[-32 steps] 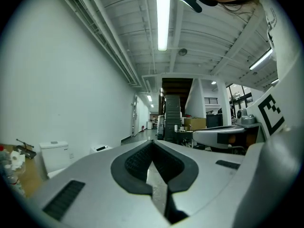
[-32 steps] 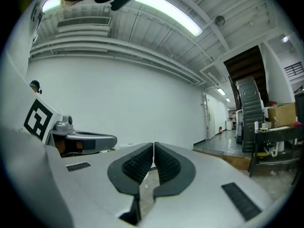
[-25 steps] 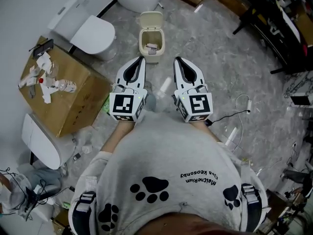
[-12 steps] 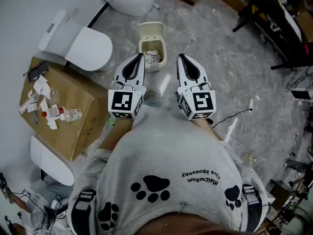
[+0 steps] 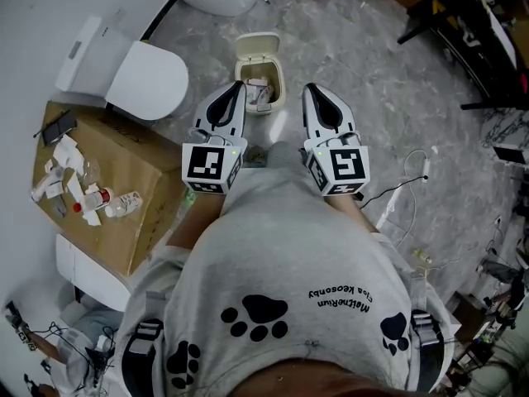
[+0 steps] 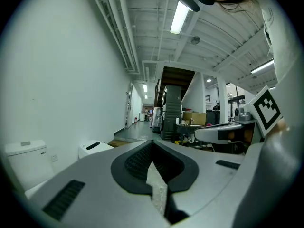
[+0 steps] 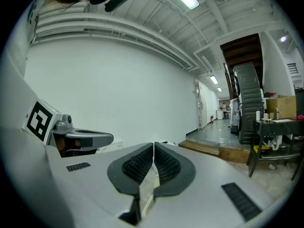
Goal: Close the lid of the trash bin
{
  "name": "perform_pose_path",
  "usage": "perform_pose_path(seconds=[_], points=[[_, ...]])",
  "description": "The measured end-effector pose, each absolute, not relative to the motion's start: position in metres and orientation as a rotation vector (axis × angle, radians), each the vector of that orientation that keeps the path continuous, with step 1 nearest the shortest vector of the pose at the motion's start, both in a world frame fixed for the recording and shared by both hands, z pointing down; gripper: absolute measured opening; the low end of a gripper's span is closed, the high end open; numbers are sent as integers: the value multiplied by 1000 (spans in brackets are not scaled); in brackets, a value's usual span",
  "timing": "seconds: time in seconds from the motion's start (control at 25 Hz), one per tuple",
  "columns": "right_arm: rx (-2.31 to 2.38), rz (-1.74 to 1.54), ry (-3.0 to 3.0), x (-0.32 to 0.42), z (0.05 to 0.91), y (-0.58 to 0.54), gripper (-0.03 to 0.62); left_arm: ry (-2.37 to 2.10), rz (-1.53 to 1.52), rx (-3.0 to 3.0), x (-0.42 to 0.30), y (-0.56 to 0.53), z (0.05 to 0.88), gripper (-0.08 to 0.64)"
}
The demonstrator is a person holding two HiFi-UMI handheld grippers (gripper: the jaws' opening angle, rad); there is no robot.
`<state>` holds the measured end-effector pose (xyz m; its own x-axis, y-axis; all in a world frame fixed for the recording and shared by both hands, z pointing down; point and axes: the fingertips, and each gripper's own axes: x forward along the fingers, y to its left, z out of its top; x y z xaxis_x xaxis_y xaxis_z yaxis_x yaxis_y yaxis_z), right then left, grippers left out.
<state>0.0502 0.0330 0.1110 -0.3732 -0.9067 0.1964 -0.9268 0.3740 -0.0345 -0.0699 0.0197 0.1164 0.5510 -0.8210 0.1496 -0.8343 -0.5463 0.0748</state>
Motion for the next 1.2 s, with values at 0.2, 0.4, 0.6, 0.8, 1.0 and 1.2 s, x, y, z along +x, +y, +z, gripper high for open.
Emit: perform_pose_path(seconds=[0.2, 0.4, 0.6, 0.8, 1.0, 1.2], points=[[1608, 185, -2476, 46, 114, 8, 32, -1414, 144, 2628, -71, -2, 122, 18], [1525, 174, -2489, 42, 119, -24, 32, -1394, 146, 2607, -69, -27, 132, 18], [1448, 153, -2521, 41, 126, -55, 32, -1391, 159, 2619, -61, -51, 137, 18], [1396, 148, -2538, 42, 148, -83, 32, -1388, 192, 2626, -59, -77, 156, 18], [1358, 145, -2534, 46, 178, -108, 32, -1356, 241, 2668, -49, -98, 184, 18], [1320, 134, -2546, 43, 202, -120, 32, -1353, 137, 2702, -43, -117, 199, 18]])
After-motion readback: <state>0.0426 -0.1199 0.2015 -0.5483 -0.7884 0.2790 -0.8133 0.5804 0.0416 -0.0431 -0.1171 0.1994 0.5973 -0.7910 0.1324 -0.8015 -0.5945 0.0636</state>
